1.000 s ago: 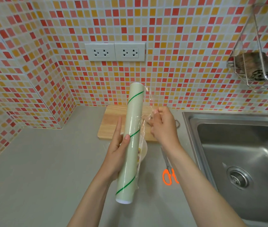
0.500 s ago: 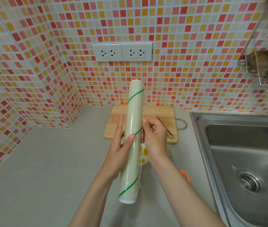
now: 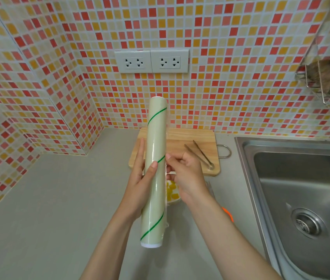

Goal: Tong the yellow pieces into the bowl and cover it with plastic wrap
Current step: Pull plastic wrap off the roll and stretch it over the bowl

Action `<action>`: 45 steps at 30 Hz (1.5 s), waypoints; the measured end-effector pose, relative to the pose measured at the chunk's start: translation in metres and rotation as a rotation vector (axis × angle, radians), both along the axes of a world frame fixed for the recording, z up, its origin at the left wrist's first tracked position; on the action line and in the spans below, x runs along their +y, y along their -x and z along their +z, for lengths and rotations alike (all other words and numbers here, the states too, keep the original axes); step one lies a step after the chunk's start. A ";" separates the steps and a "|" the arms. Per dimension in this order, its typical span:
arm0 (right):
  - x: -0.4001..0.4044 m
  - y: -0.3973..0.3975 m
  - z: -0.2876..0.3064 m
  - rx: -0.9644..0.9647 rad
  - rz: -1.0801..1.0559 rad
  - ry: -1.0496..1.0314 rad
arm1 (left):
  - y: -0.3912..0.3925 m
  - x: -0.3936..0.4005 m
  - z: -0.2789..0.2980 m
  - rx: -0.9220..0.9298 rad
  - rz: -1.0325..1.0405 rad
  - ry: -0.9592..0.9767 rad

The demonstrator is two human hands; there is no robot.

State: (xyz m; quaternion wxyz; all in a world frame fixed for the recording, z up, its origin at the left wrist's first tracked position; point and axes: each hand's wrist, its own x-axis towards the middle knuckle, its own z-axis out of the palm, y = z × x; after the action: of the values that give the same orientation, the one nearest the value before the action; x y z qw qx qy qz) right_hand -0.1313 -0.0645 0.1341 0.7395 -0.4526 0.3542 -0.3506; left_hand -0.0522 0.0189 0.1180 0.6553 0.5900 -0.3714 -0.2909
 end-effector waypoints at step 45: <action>-0.009 0.015 0.038 -0.202 -0.221 0.291 | -0.022 0.002 0.002 0.324 -0.142 -0.080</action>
State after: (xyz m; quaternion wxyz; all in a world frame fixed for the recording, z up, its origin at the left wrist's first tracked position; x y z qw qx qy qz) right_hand -0.1466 -0.0737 0.1719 0.6552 -0.4754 0.2716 -0.5205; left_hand -0.0303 0.0212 0.1196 0.6604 0.5332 -0.2901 -0.4421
